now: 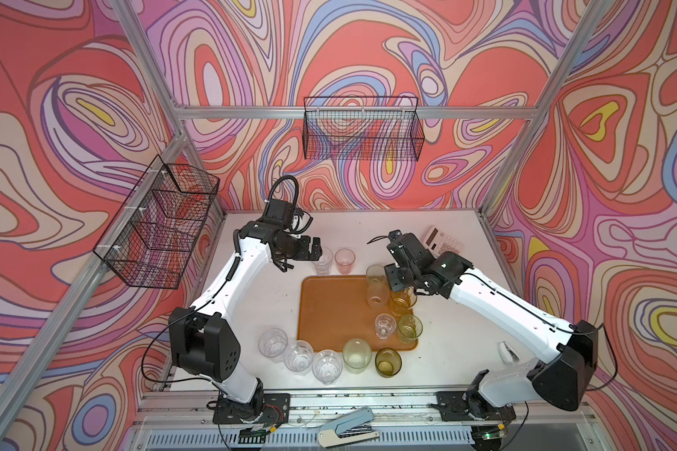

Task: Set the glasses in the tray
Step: 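Raise the right gripper while the left gripper reaches toward the clear glass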

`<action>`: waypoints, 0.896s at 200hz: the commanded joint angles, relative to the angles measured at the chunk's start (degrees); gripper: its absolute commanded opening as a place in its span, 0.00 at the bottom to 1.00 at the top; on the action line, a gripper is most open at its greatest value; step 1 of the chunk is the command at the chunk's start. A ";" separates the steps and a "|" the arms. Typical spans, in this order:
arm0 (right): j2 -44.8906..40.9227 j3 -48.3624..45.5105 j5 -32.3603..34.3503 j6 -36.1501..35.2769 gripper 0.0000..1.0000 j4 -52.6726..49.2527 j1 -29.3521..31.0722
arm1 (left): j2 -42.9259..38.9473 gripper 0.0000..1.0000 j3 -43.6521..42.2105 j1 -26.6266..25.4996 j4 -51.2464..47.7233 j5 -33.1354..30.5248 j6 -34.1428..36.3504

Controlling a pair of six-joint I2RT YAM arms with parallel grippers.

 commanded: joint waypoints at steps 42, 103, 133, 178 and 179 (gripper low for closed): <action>-1.89 -1.17 -1.44 -0.61 0.59 2.74 -0.78 | 4.79 0.93 4.34 -2.56 -4.10 -3.53 1.33; -1.71 -2.71 -1.47 0.08 0.59 2.87 -0.96 | 10.41 0.89 11.14 -6.27 -6.70 -6.21 2.86; -1.88 -2.85 -1.72 0.19 0.59 2.46 -1.13 | 13.60 0.86 14.52 -7.06 -8.24 -7.23 2.15; -2.70 -3.55 -1.62 0.25 0.59 2.18 -1.23 | 18.82 0.74 21.02 -6.91 -13.60 -12.47 0.88; -2.74 -3.60 -1.57 0.26 0.59 2.16 -1.23 | 18.92 0.74 21.07 -6.95 -13.71 -12.59 0.86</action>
